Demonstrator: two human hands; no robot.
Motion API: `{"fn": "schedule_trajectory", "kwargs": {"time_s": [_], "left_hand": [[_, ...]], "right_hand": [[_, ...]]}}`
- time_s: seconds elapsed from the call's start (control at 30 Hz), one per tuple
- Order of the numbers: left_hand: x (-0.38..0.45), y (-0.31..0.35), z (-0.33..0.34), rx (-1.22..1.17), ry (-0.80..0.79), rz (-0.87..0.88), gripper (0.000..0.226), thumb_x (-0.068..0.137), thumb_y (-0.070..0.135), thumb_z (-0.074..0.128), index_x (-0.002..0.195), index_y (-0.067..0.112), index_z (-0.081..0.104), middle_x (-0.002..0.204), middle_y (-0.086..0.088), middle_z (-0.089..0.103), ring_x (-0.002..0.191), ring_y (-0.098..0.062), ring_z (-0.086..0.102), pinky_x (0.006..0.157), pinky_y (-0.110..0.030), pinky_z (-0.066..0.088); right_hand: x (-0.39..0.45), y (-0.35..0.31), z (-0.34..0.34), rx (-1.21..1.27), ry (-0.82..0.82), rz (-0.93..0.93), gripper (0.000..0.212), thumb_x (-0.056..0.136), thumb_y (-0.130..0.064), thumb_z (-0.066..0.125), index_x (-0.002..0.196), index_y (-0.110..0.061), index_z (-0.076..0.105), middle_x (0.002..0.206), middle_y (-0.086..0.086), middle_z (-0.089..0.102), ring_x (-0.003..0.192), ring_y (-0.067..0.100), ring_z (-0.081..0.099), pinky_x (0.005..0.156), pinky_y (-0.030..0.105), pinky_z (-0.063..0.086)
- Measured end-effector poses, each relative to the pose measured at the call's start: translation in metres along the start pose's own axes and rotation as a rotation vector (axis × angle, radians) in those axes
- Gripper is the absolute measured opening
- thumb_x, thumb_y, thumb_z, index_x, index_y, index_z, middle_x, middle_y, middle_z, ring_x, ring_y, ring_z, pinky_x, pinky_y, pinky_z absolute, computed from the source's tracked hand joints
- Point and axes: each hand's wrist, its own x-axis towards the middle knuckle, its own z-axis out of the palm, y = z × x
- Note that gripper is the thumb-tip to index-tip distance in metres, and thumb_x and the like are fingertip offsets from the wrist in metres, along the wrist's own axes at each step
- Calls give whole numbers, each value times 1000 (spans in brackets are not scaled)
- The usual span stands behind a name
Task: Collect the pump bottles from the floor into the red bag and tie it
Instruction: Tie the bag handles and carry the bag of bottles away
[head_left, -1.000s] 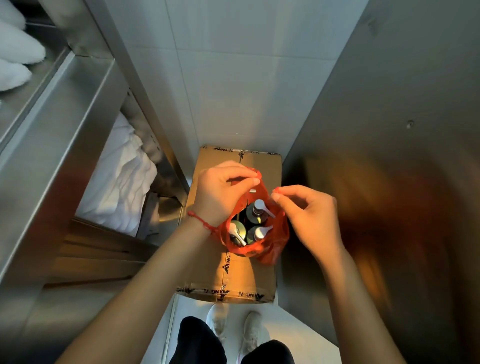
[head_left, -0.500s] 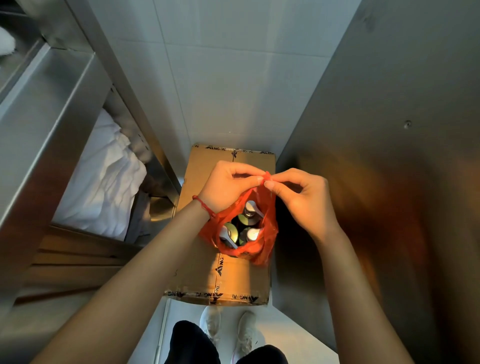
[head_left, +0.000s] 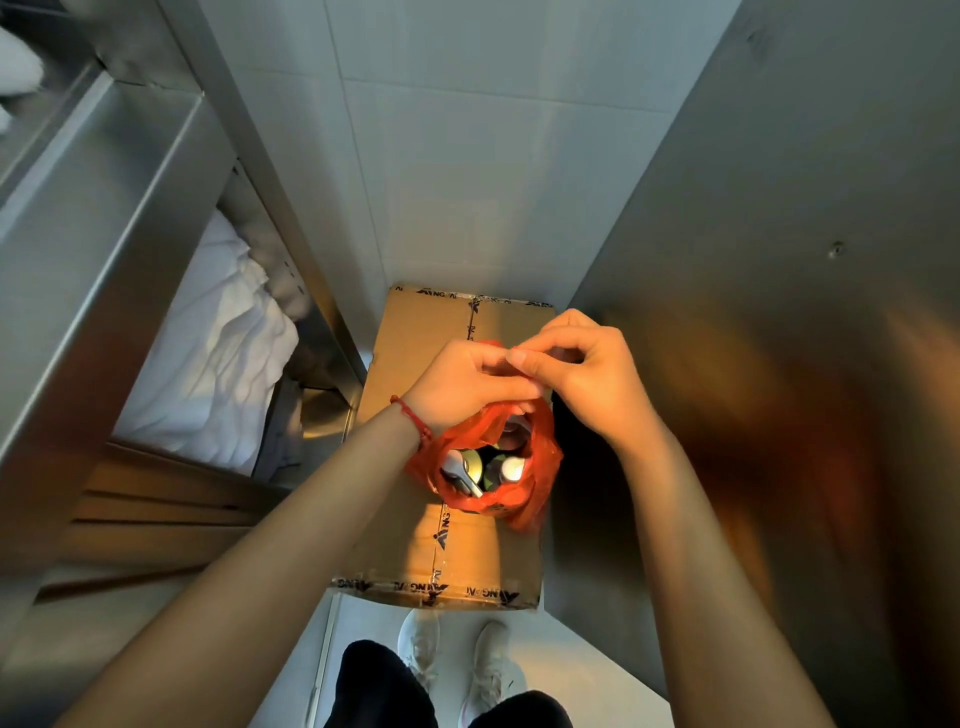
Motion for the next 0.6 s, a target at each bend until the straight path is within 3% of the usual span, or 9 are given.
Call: {"fn": "schedule_trajectory", "kwargs": {"time_s": [0.1, 0.2, 0.27, 0.37, 0.5, 0.6], "left_hand": [[2, -2, 5, -22, 57, -44, 15, 80, 1, 63, 67, 7, 68, 50, 5, 68, 48, -4, 62, 54, -14, 52], [2, -4, 3, -110, 63, -81, 17, 85, 7, 59, 71, 4, 68, 59, 3, 72, 51, -8, 64, 55, -17, 55], [1, -5, 1, -154, 66, -98, 18, 87, 7, 55, 73, 7, 67, 57, 2, 71, 49, -8, 64, 54, -17, 55], [0, -4, -2, -175, 50, -118, 20, 88, 8, 54, 73, 12, 66, 52, -1, 69, 48, -9, 64, 52, -17, 54], [-3, 0, -5, -81, 104, -86, 25, 86, 8, 58, 65, 17, 67, 48, 3, 67, 46, -5, 62, 49, -14, 50], [-3, 0, -11, -47, 192, -81, 18, 85, 8, 59, 68, 8, 67, 43, 3, 63, 40, -2, 58, 45, -11, 47]], "right_hand": [[7, 5, 1, 56, 53, 27, 5, 80, -12, 67, 80, -13, 72, 79, 16, 64, 72, 7, 55, 69, 22, 43], [0, 18, -4, 157, 115, 84, 18, 84, -8, 61, 101, -14, 66, 86, 1, 68, 71, -10, 58, 68, 8, 43], [-9, 29, -2, 190, 55, 110, 23, 83, -5, 62, 105, -12, 65, 88, 1, 68, 76, -5, 62, 71, 11, 47], [-16, 35, 8, 247, 71, 111, 22, 78, -2, 66, 97, -12, 69, 89, 9, 69, 82, 11, 65, 77, 23, 52], [-17, 37, 19, 239, 249, 64, 18, 72, -5, 72, 77, -22, 72, 74, -7, 67, 72, 3, 64, 70, 17, 50], [-24, 41, 24, 259, 356, 79, 26, 70, -4, 74, 66, -29, 70, 65, -14, 69, 65, 1, 62, 65, 15, 47]]}}
